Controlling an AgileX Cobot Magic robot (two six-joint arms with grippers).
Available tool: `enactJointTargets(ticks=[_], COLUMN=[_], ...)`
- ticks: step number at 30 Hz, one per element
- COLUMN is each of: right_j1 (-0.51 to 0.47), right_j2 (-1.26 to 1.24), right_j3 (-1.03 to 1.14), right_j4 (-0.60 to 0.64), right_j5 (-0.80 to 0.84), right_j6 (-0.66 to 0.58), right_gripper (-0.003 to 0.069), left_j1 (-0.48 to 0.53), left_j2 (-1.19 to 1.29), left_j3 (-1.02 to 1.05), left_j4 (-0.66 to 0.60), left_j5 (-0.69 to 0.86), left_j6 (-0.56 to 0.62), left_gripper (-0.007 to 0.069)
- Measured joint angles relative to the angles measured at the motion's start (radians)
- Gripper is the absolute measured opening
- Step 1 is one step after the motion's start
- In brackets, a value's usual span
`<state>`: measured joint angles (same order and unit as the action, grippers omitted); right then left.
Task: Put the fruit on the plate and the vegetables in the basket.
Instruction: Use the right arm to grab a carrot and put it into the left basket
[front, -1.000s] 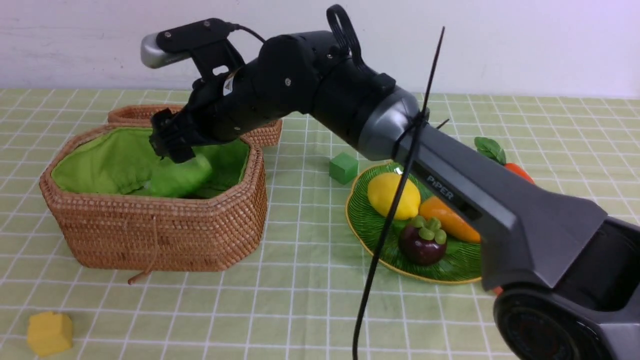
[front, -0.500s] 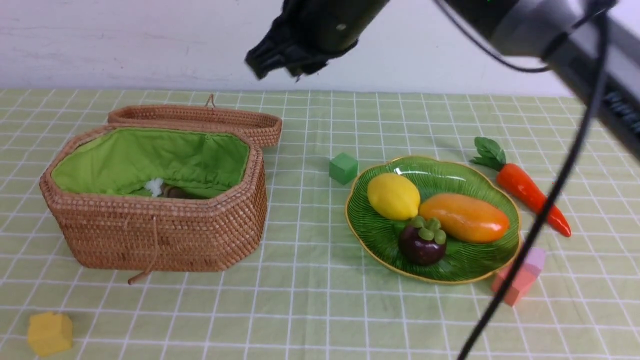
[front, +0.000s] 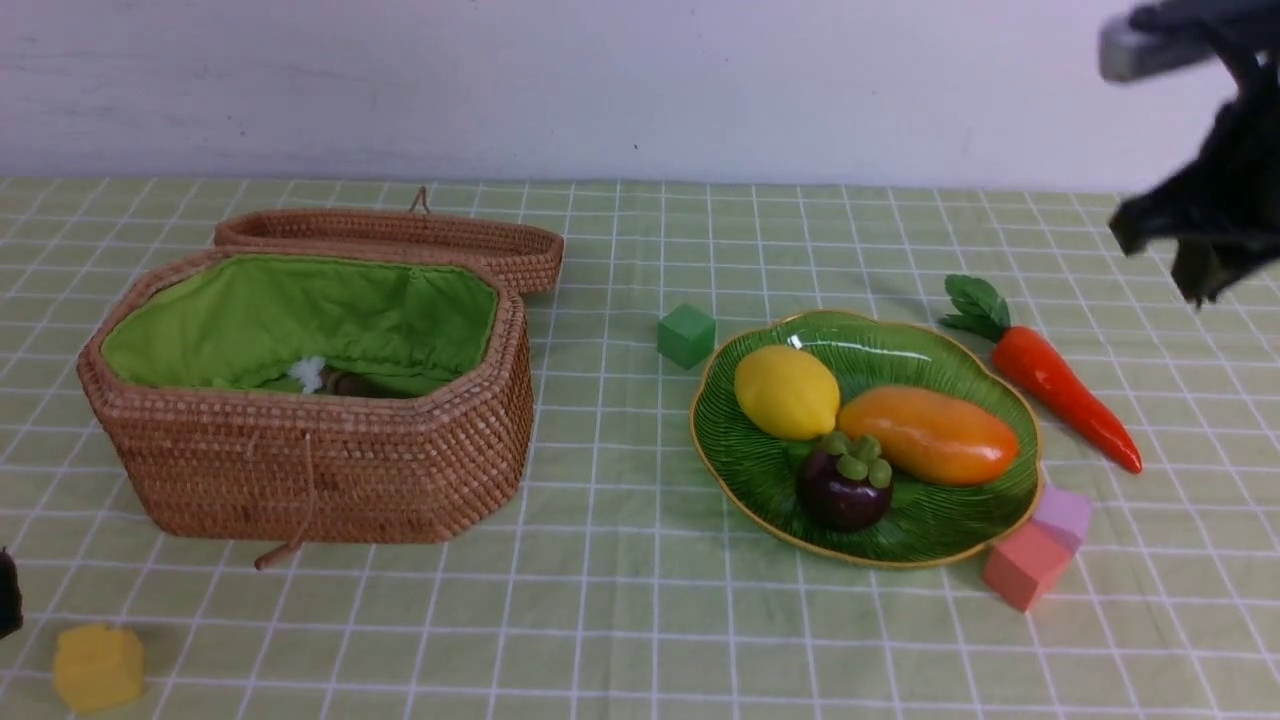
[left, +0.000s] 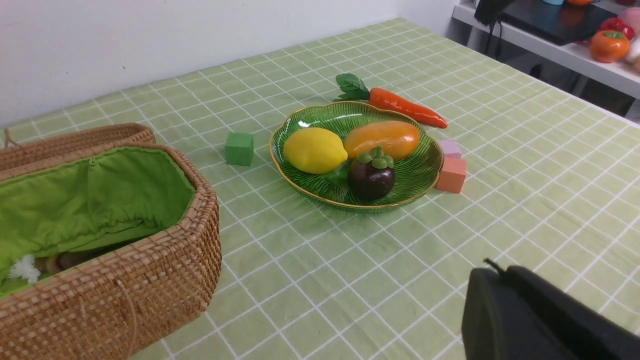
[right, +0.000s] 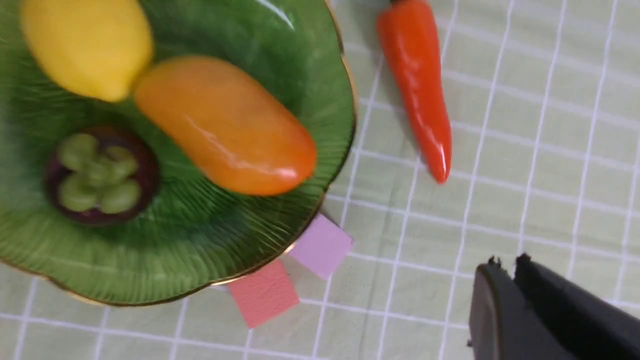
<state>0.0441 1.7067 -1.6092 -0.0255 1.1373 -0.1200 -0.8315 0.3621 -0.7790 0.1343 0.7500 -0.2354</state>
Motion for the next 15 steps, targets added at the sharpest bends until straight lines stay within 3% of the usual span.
enactJointTargets(ticks=[3, 9, 15], right_j1=[-0.100, -0.165, -0.166], right_j2=[0.069, 0.210, 0.326], right_j3=[0.056, 0.063, 0.063], right_j4=[0.123, 0.211, 0.218], right_j5=[-0.105, -0.246, -0.348], right_j6=[-0.049, -0.201, -0.333], right_gripper=[0.0204, 0.0394, 0.0465], left_j1=[0.000, 0.000, 0.000], left_j2=[0.000, 0.000, 0.000], left_j3=[0.000, 0.000, 0.000], left_j4=[-0.001, -0.003, -0.003], left_j5=[0.000, 0.000, 0.002], left_j6=[0.000, 0.000, 0.000], left_gripper=[-0.0013, -0.0013, -0.0011])
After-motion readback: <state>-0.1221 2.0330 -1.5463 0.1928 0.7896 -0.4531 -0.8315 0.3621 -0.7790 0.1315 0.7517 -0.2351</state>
